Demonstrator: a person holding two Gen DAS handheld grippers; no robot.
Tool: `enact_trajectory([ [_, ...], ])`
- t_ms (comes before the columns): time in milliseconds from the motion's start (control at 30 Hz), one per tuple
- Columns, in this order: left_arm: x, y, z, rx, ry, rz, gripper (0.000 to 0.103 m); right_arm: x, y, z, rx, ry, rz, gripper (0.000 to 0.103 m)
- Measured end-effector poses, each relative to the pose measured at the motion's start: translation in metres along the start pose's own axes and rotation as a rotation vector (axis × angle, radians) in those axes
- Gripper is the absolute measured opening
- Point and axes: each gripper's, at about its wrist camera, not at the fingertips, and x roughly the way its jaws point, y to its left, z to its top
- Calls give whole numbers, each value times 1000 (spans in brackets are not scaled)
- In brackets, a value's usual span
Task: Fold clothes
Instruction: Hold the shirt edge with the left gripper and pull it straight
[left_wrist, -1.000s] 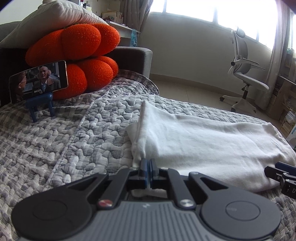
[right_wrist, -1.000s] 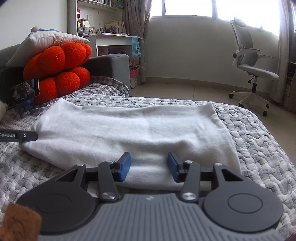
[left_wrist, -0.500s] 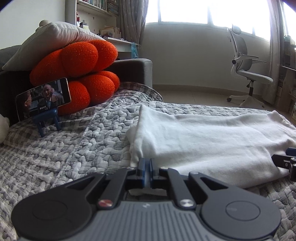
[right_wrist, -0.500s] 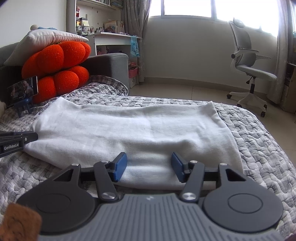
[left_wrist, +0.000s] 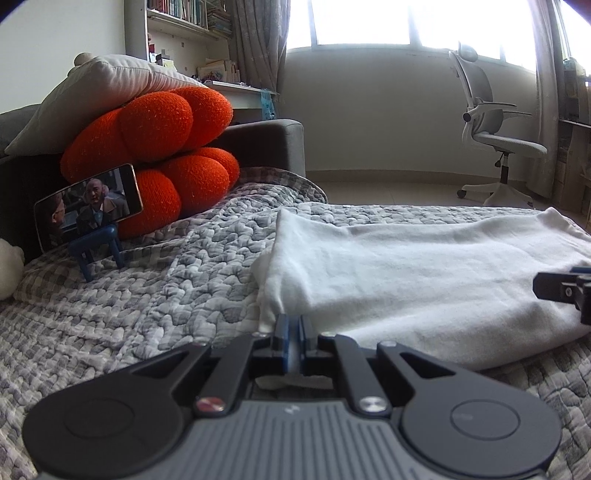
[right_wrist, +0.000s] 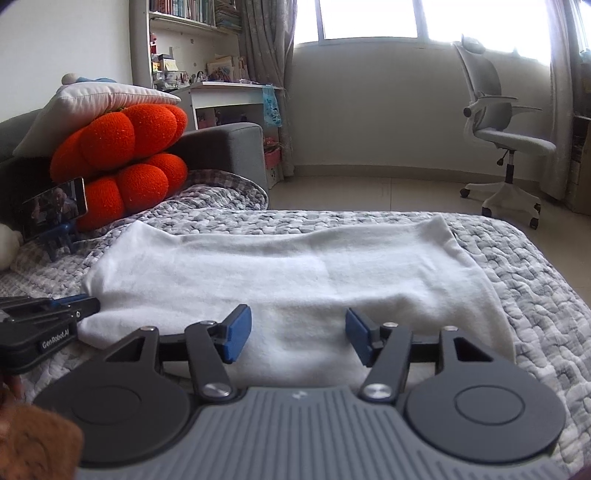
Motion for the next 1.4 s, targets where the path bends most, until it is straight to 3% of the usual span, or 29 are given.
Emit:
enact_trajectory([
  [233,0,-1,0,9,-1,5,5,21,17,3,-73,67,22,61],
  [567,0,-2,0,13,-2,6,5,0,-49,5,14,63,-85,53],
  [767,0,-1,0,10,-2,4,5,-13,-67,5,82,23,-70,44],
  [933,0,-1,0,13,-3,6,5,-24,-70,6,95,-22,-117,53],
  [1067,0,-2,0,19,-3,10,5,-10,-78,-3,112,44,-146,55],
  [1100,0,-2,0,19,-3,10,5,-5,-81,-6,129,60,-154,63],
  [1167,0,-2,0,21,-2,12,5,-3,-87,-6,180,70,-147,66],
  [1400,-1,-2,1,24,-4,9,5,-5,-87,-7,188,62,-145,67],
])
